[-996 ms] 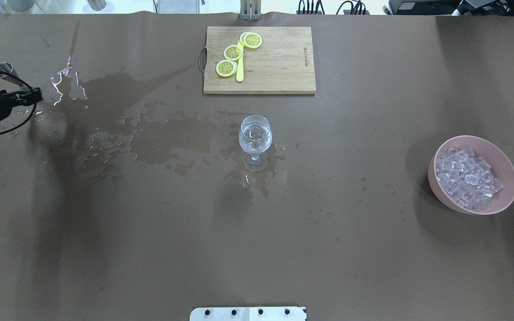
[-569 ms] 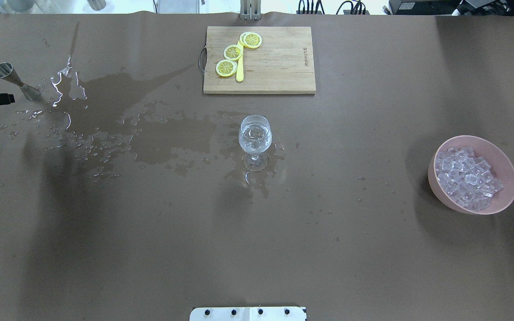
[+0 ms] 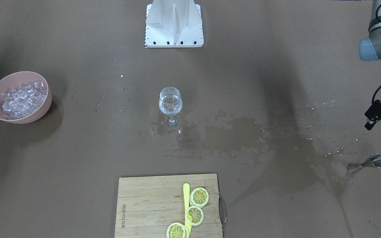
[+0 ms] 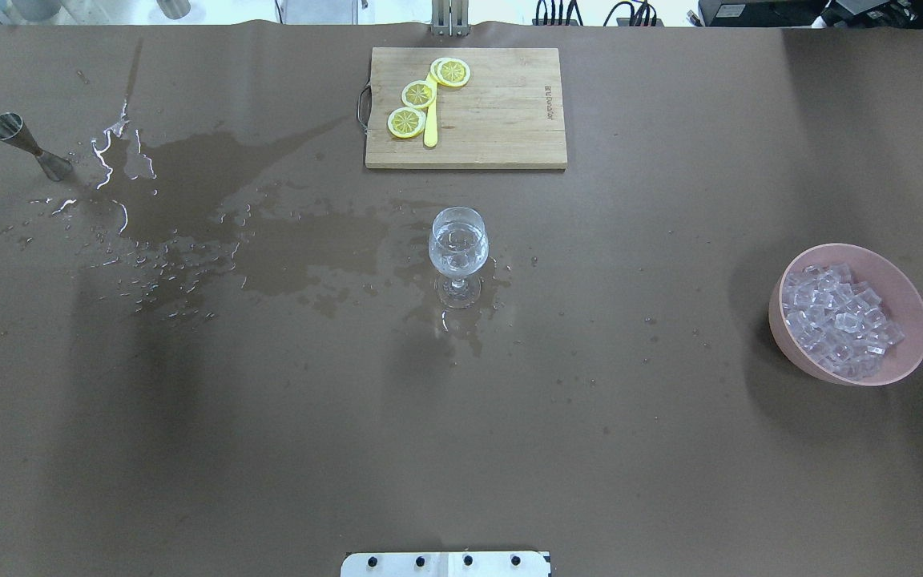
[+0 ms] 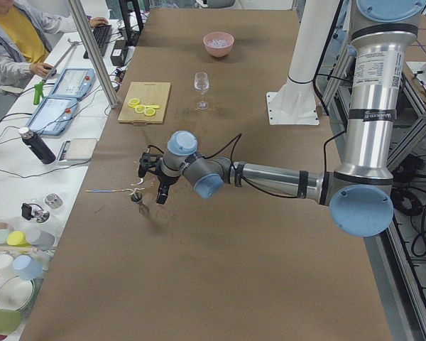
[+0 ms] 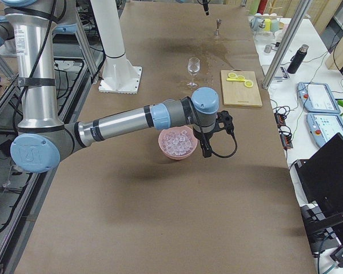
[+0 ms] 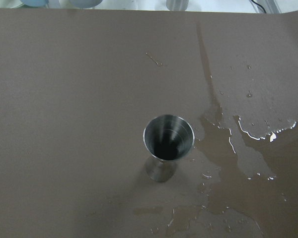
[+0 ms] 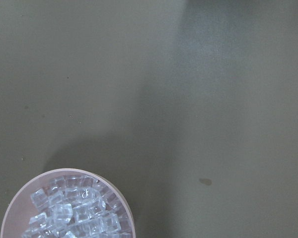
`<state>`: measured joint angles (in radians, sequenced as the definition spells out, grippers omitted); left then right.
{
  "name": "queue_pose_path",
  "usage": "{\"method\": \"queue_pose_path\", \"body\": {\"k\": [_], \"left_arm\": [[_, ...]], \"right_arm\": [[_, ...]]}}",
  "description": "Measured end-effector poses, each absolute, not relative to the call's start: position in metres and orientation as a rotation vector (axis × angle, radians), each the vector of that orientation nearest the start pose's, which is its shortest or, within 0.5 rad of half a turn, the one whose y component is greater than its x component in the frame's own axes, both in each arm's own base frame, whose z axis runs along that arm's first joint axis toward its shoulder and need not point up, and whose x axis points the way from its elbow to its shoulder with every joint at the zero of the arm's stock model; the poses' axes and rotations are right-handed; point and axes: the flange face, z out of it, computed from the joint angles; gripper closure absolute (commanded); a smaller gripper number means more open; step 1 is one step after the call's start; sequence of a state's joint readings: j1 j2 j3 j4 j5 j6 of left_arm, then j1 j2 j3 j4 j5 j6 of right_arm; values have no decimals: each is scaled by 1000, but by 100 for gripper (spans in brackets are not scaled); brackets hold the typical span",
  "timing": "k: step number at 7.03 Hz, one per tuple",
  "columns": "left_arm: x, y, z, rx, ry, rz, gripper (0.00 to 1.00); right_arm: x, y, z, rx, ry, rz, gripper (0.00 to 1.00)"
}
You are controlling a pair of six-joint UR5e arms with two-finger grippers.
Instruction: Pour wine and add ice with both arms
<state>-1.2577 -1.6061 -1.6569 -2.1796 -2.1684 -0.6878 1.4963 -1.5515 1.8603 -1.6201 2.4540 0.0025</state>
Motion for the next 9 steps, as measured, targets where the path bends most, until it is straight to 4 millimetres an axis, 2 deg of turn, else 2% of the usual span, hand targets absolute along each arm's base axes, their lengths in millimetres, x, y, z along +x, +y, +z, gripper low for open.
{"method": "queue_pose_path", "body": {"k": [1, 3, 4, 5, 7, 9], "left_arm": [[75, -528, 523, 306, 860, -99, 2], [42, -523, 524, 239, 870, -53, 2], [24, -515, 533, 209, 857, -45, 2], [9, -500, 550, 179, 836, -45, 2], [-4, -479, 579, 158, 805, 34, 2], [-9, -472, 588, 131, 793, 60, 2]], "right_arm": [[16, -497, 502, 205, -885, -176, 0], [12, -498, 502, 200, -875, -179, 0], [10, -498, 501, 199, -873, -182, 0], [8, -499, 500, 198, -872, -183, 0], [0, -500, 498, 176, -877, -159, 0], [-18, -499, 495, 116, -878, -83, 0]]}}
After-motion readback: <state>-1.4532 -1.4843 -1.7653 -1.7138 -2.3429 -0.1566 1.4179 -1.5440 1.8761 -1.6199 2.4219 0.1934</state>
